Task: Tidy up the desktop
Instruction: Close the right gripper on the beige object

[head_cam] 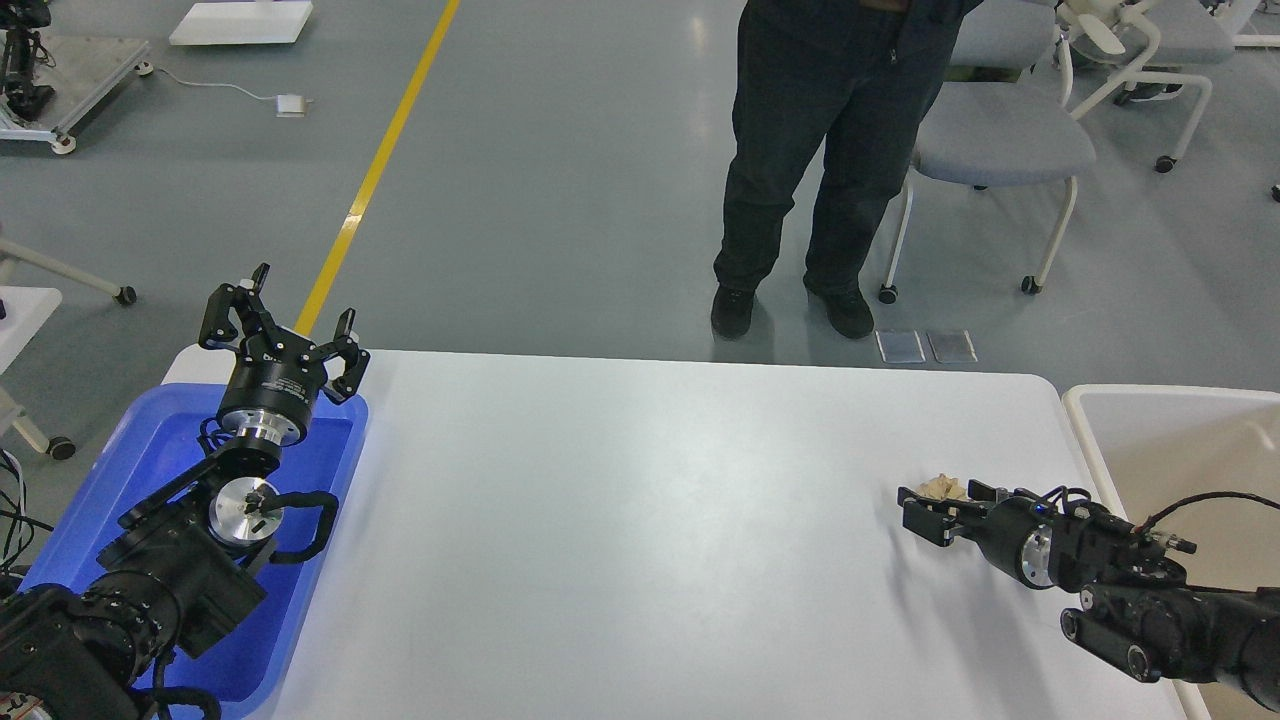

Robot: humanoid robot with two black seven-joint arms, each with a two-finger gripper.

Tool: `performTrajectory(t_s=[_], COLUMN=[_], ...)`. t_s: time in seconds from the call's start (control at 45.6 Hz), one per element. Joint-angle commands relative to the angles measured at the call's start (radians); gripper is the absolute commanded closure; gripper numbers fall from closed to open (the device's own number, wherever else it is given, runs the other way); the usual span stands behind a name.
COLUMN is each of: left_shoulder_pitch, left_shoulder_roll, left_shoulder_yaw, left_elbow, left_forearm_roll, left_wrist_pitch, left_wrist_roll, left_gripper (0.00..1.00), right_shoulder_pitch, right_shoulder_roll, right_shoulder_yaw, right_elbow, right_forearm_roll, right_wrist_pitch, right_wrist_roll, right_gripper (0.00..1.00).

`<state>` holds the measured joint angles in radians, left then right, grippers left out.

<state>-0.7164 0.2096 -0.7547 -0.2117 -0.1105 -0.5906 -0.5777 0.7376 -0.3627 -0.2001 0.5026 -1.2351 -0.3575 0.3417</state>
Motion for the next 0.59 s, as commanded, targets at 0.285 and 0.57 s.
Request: performTrajectory(t_s=[0.285, 0.57], left_shoulder_pitch=[0.0, 0.0], left_shoulder_roll=[0.0, -0.001], left_shoulder_yaw=[0.0, 0.0], left_elbow=[0.0, -0.001], left_forearm_roll=[0.0, 0.0], left_wrist_pitch=[0.0, 0.0], left_wrist_roll=[-0.001, -0.001], left_gripper=[0.0, 0.0], right_shoulder_pitch=[-0.041, -0.05], right_shoulder_roll=[0.057, 0.076], right_shoulder_yaw=[0.001, -0.001], right_elbow=[-0.075, -0.118], right_forearm_roll=[0.0, 0.0], right_wrist_pitch=[-0.003, 0.009], right_wrist_roll=[0.02, 0.02], right_gripper=[0.25, 1.0])
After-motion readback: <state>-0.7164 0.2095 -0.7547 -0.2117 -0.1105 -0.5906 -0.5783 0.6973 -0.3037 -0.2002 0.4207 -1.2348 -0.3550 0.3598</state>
